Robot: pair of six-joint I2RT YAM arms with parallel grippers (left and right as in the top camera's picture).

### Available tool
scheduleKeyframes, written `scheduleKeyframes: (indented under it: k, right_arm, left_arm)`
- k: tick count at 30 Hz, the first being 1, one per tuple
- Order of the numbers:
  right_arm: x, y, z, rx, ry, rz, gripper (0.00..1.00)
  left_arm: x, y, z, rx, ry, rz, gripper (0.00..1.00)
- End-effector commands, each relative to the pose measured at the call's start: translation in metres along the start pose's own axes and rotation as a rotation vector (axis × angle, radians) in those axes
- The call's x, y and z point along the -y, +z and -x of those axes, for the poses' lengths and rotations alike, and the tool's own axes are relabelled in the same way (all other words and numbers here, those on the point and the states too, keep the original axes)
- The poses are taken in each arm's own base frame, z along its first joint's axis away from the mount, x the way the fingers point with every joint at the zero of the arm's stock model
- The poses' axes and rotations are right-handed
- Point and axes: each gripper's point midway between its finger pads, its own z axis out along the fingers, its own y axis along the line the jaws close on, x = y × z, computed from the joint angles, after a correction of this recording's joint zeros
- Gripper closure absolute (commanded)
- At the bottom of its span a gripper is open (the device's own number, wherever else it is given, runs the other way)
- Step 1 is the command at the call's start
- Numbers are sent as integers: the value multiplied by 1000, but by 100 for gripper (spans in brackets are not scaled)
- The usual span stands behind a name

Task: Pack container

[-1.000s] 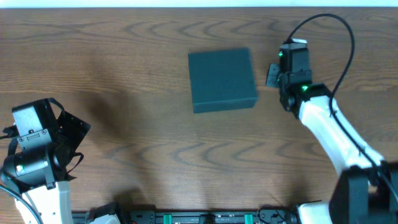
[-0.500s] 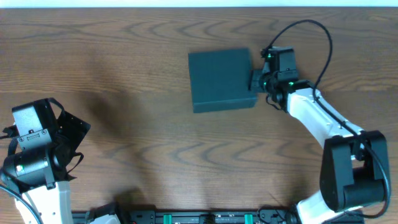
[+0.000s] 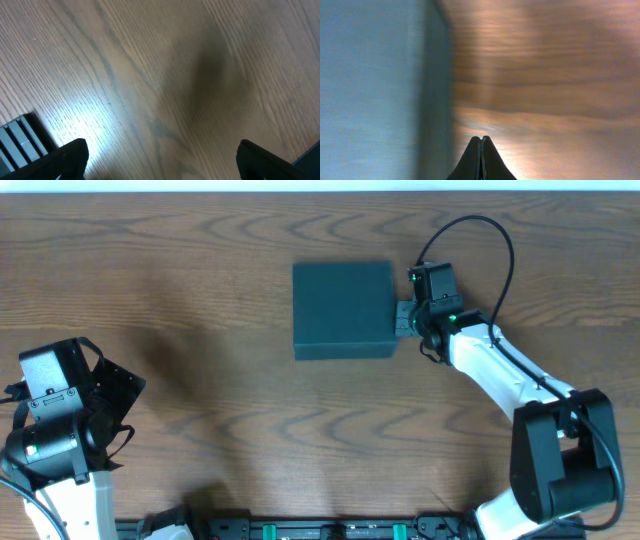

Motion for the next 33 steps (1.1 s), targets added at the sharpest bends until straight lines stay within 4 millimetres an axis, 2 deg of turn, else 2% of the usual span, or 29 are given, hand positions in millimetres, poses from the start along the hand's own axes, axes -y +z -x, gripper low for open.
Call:
scheduleKeyframes:
  k: [1,4,7,9,14,17,21,24,26,27,29,30,31,33]
  right_arm:
    - [22,-18,25,86,23,-120,99]
    - [20,-45,42,155,23,-100,99]
    - [19,-88,59,238,5,-77,99]
    - [20,-117,63,276,-19,-59,99]
    - [16,-181,55,332,-115,22,99]
    - [26,-218,49,407,-96,29,99]
    - [39,-252,39,512,-58,81,99]
    - [36,-271,26,599,-62,181,99]
    - [27,-279,15,665,-127,258,92]
    - [21,-282,10,693,-161,291,84]
    - [13,-287,-1,747,-204,351,48]
    - [10,-290,-5,779,-216,374,20]
    - [10,-291,-8,805,-220,380,1]
    - [15,-292,-13,860,-219,369,1]
  left_arm:
    - [0,-4,7,24,5,3,5]
    - [0,-4,7,24,5,3,5]
    - [0,-4,7,24,5,3,5]
    - [0,-4,7,24,5,3,5]
    - [0,-4,7,24,5,3,5]
    - [0,-4,7,24,5,3,5]
    - [0,-4,7,24,5,3,5]
    - [0,-4,7,24,5,3,5]
    - [0,-4,7,24,5,3,5]
    - [0,-4,7,24,5,3,5]
    - [0,-4,7,24,5,3,5]
    - [0,-4,7,24,5,3,5]
    - [0,-4,7,24,5,3,5]
    - [0,-4,7,24,5,3,5]
